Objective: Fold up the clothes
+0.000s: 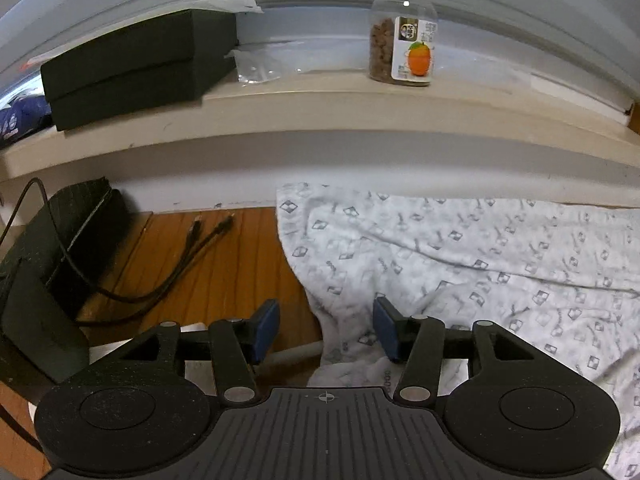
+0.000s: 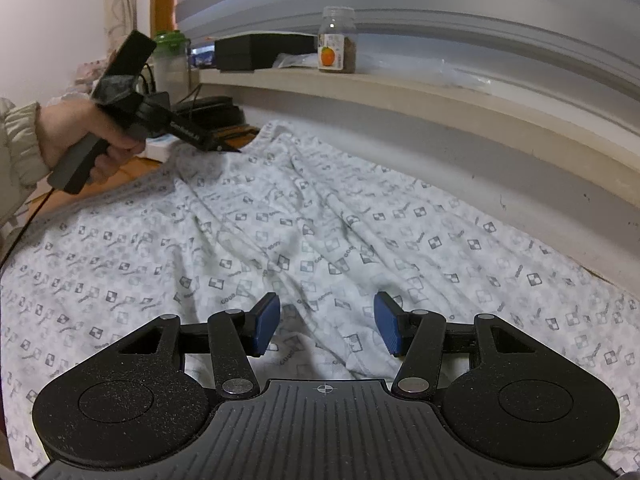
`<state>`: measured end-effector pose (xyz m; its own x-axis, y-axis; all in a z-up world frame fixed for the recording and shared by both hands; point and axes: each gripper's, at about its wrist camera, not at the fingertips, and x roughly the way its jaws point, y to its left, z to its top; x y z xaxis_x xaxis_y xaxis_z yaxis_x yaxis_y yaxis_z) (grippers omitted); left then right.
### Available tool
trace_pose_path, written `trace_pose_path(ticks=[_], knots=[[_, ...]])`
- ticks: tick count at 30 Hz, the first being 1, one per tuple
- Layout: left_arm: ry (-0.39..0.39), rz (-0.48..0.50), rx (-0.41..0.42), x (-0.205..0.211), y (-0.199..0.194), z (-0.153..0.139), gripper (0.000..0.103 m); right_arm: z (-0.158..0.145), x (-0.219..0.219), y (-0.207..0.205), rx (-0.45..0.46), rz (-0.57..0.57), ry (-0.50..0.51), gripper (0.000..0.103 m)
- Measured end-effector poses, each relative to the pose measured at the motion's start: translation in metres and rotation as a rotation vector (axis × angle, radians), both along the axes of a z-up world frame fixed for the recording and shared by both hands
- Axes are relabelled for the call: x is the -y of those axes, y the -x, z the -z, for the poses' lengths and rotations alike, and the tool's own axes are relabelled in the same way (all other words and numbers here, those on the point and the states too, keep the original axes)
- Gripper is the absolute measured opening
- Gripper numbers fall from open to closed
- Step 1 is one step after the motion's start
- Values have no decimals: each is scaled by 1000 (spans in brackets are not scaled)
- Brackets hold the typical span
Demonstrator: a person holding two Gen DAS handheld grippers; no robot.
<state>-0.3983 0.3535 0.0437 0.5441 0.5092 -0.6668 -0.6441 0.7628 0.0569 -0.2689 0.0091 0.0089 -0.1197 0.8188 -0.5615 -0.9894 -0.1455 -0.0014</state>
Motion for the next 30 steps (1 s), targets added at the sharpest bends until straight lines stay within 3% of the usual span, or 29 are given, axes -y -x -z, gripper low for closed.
trace_pose_path(ticks=[2, 4, 8, 11, 13, 14, 15, 19, 22, 25, 30], knots=[[-67, 3, -32, 9, -1, -4, 50, 0, 0, 0, -2, 2, -3, 53], [-122, -27, 1, 17, 3, -13, 49, 0, 1, -1, -4, 4, -8, 53], [-47, 26, 139, 41, 15, -31, 62, -1, 3, -3, -13, 11, -19, 54], [-60, 120, 172, 76, 12, -36, 75, -7, 14, -7, -2, 46, -74, 55], [-43, 195, 196, 99, 4, -31, 77, -18, 28, -7, 28, 68, -115, 71], [-28, 229, 201, 109, -2, -27, 77, -25, 39, -8, 39, 72, -140, 82], [-14, 259, 204, 119, -6, -23, 77, -31, 52, -8, 53, 69, -163, 84], [-9, 361, 177, 155, -22, -11, 78, -44, 120, -18, 117, 134, -214, 86], [-19, 421, 159, 172, -29, -2, 79, -45, 175, -36, 100, 226, -203, 87], [-31, 450, 143, 180, -31, 5, 86, -33, 223, -55, 78, 336, -164, 87], [-7, 446, 96, 182, -36, 11, 88, -13, 276, -75, 58, 465, -106, 87]])
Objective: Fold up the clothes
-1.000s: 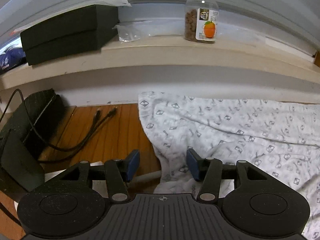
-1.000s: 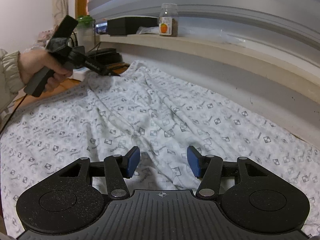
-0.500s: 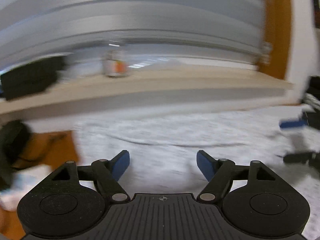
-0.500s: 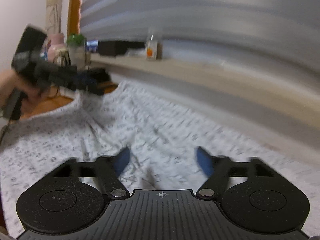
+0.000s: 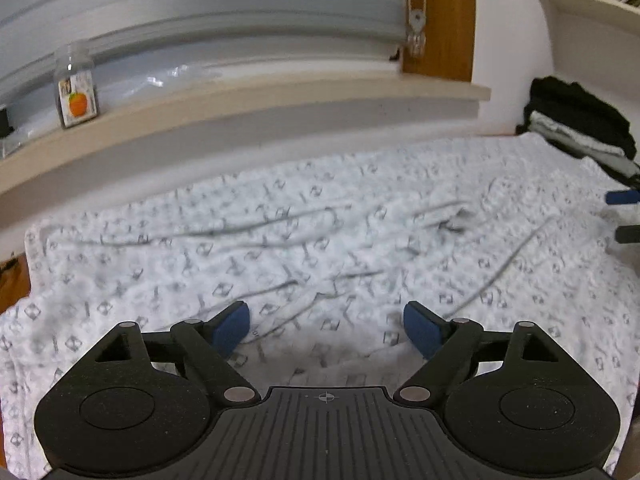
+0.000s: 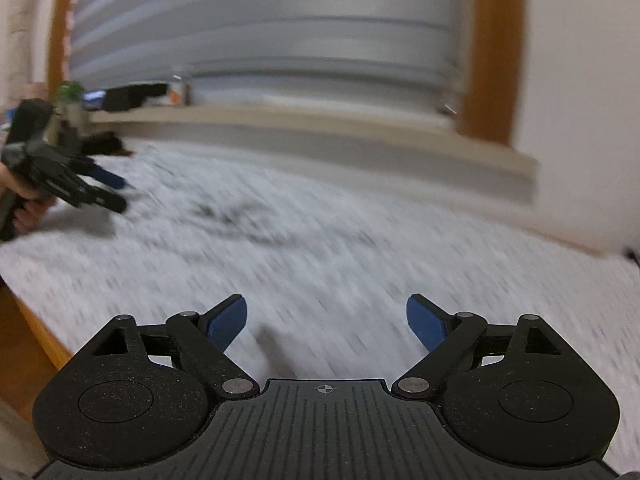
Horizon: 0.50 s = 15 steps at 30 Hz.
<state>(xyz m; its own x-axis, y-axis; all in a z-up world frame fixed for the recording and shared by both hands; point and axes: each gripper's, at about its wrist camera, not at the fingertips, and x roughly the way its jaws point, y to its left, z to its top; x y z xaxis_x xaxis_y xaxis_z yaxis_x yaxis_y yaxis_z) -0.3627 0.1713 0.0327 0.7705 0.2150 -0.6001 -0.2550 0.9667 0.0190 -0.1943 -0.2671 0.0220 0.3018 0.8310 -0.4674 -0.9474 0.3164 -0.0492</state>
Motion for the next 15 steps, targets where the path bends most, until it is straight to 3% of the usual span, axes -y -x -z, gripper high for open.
trace_pose_path(ticks=[2, 5, 15], knots=[[-5, 2, -28, 1, -4, 3, 97, 6, 19, -10, -35, 51, -1, 87], [-19, 11, -54, 3, -8, 5, 98, 17, 34, -21, -73, 109, 7, 87], [-49, -15, -54, 4, -5, 5, 100, 32, 44, -16, -44, 132, -53, 90]])
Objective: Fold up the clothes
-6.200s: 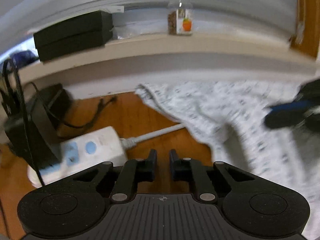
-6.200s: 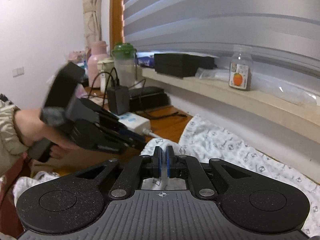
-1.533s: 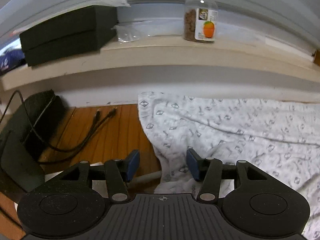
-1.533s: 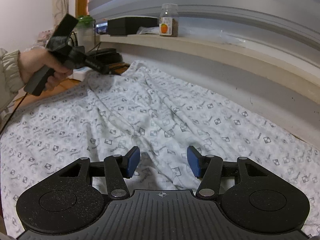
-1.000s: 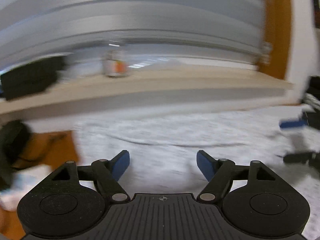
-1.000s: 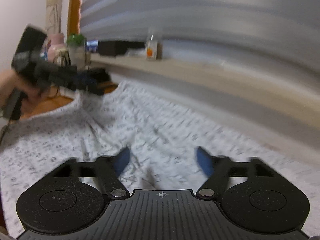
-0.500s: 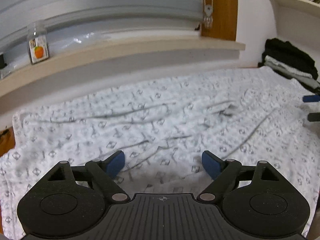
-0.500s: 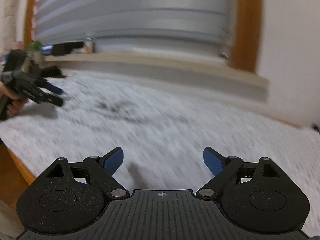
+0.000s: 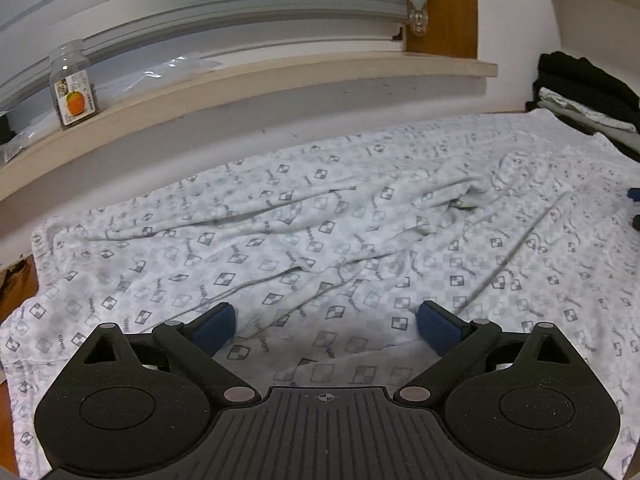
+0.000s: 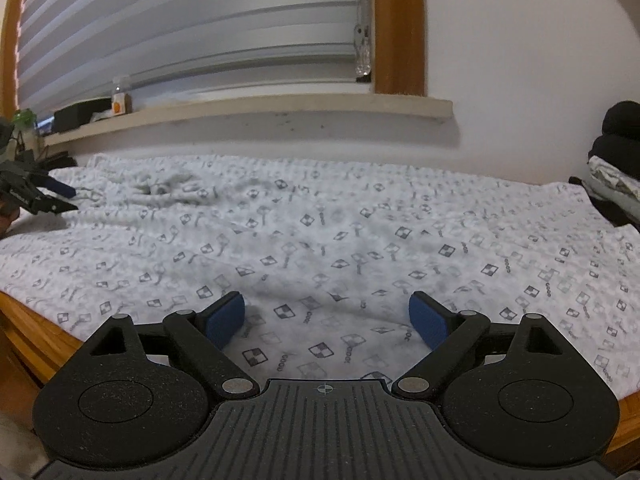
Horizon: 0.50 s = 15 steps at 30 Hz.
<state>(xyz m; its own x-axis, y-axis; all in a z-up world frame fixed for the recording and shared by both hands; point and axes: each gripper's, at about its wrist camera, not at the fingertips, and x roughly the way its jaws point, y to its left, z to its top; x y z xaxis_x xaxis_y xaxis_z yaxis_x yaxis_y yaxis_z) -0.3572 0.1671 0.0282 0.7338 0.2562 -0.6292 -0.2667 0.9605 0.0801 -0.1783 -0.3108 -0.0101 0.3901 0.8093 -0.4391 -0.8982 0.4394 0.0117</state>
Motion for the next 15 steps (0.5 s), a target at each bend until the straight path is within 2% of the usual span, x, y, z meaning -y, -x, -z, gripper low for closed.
trace_pose_path(ticks=[3, 8, 15], knots=[[-11, -1, 0, 0, 0, -1, 101, -1, 1, -1, 2, 18, -2, 94], [-17, 1, -1, -1, 0, -1, 102, -8, 8, -12, -34, 76, 22, 94], [13, 0, -4, -4, -1, 0, 102, -22, 50, -44, -48, 279, 55, 94]])
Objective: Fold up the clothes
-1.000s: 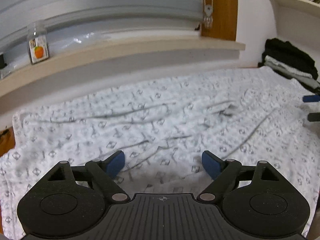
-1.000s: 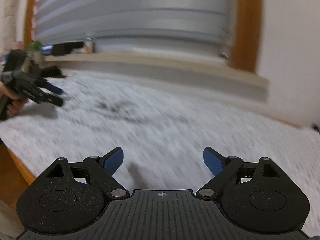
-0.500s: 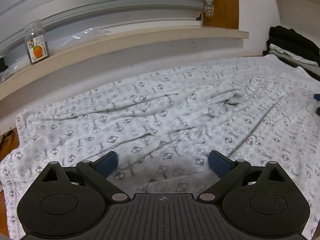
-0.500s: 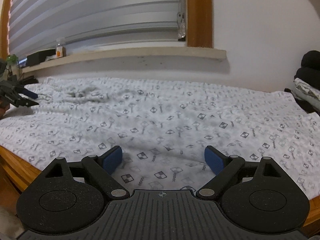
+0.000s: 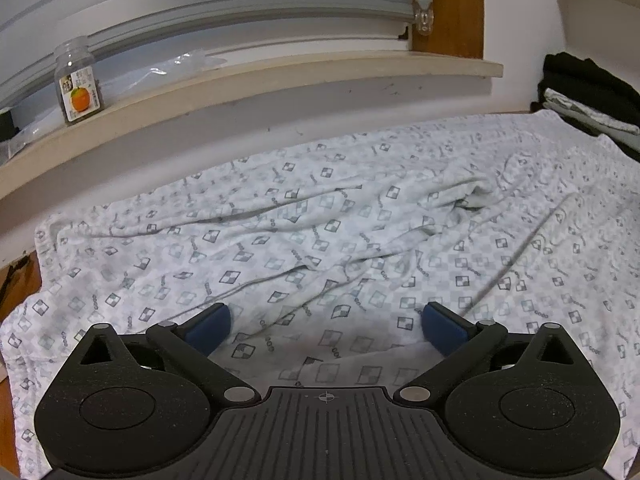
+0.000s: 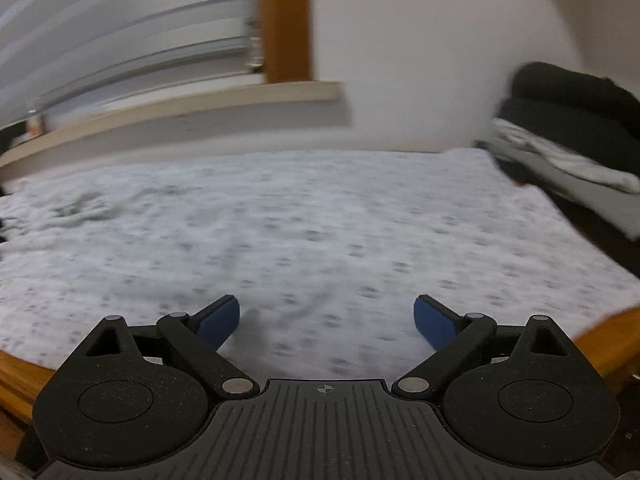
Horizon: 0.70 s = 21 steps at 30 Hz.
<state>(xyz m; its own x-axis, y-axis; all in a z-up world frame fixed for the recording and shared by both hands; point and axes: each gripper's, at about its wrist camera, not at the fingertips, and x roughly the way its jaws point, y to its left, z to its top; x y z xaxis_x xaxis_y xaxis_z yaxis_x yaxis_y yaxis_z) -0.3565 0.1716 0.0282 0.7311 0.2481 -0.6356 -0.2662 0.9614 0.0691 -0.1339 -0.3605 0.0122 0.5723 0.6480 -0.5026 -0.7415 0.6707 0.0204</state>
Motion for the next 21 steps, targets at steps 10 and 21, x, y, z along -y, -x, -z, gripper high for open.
trace_pose_path(ticks=[10, 21], knots=[[-13, -20, 0, 1, 0, 0, 103, -8, 24, -13, 20, 58, -9, 94], [-39, -58, 20, 1, 3, -2, 103, -7, 16, -10, 18, 34, 1, 94]])
